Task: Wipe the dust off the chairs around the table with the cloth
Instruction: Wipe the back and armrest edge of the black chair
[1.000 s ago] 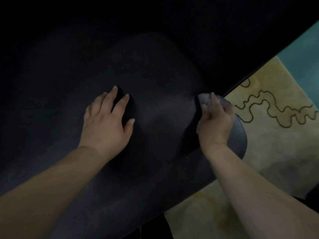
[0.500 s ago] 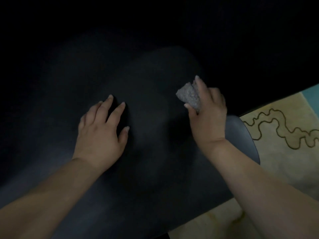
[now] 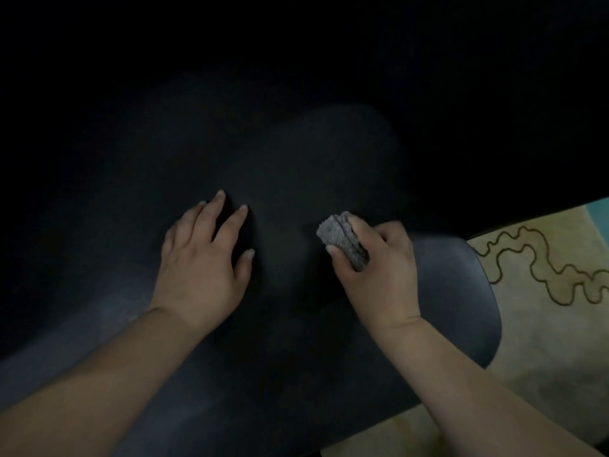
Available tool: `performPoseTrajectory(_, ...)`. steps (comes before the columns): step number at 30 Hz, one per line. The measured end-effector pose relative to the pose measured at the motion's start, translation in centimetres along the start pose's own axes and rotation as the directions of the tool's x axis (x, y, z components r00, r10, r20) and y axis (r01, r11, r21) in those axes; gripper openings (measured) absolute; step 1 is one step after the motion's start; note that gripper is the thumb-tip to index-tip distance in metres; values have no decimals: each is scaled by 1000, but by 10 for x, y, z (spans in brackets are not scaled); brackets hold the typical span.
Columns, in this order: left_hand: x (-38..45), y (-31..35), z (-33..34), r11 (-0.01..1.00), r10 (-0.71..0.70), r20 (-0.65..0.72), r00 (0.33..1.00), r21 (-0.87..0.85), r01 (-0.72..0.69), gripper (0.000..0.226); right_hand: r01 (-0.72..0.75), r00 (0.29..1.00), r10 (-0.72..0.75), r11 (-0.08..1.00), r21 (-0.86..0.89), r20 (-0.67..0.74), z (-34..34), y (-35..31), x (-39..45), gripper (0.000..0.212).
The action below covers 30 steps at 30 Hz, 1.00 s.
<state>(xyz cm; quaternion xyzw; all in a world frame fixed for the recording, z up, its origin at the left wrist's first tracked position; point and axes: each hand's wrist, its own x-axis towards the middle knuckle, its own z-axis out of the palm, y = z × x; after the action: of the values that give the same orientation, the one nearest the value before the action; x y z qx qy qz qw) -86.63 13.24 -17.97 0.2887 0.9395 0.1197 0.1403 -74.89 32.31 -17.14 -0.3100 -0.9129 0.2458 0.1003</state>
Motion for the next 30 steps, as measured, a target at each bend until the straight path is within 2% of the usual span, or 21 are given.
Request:
performPoseTrajectory(3, 0, 1, 1, 1000, -7, 1, 1000, -1, 7, 62, 67, 994, -64, 998, 23, -90, -3, 6, 7, 42)
performPoseTrajectory(6, 1, 0, 2, 1000, -10, 4, 1000, 8, 10, 62, 55, 987, -60, 998, -34, -152, -10, 16, 31, 42)
performPoseTrajectory(8, 1, 0, 2, 1000, -10, 2, 1000, 1, 10, 62, 46, 993, -58, 992, -119, -106, -11, 17, 34, 41)
performPoseTrajectory(12, 1, 2, 1, 1000, -18, 6, 1000, -4, 18, 62, 136, 990, -138, 966, -218, 6, -4, 14, 15, 35)
performPoseTrajectory(17, 3, -1, 0, 1000, -3, 0, 1000, -12, 3, 61, 193, 981, -192, 976, -99, 21, -5, 23, 22, 43)
performPoseTrajectory(20, 7, -4, 0, 1000, -4, 0, 1000, -9, 4, 61, 59, 997, -65, 992, -115, -46, -6, 35, 56, 63)
performPoseTrajectory(22, 10, -6, 2, 1000, -5, -2, 1000, -15, 5, 60, -51, 998, 47, 994, -98, -42, 1, 37, 70, 61)
performPoseTrajectory(23, 9, -6, 2, 1000, -3, -6, 1000, -22, 2, 60, -53, 998, 51, 995, -80, -28, 6, 32, 69, 57)
performPoseTrajectory(28, 9, -6, 1, 999, 4, -19, 1000, -33, -4, 59, 186, 978, -182, 982, -32, 101, 24, 11, 41, 57)
performPoseTrajectory(30, 10, -9, -1, 999, 1, -25, 1000, -37, -2, 59, 113, 992, -111, 993, -36, 58, 19, 23, 64, 51)
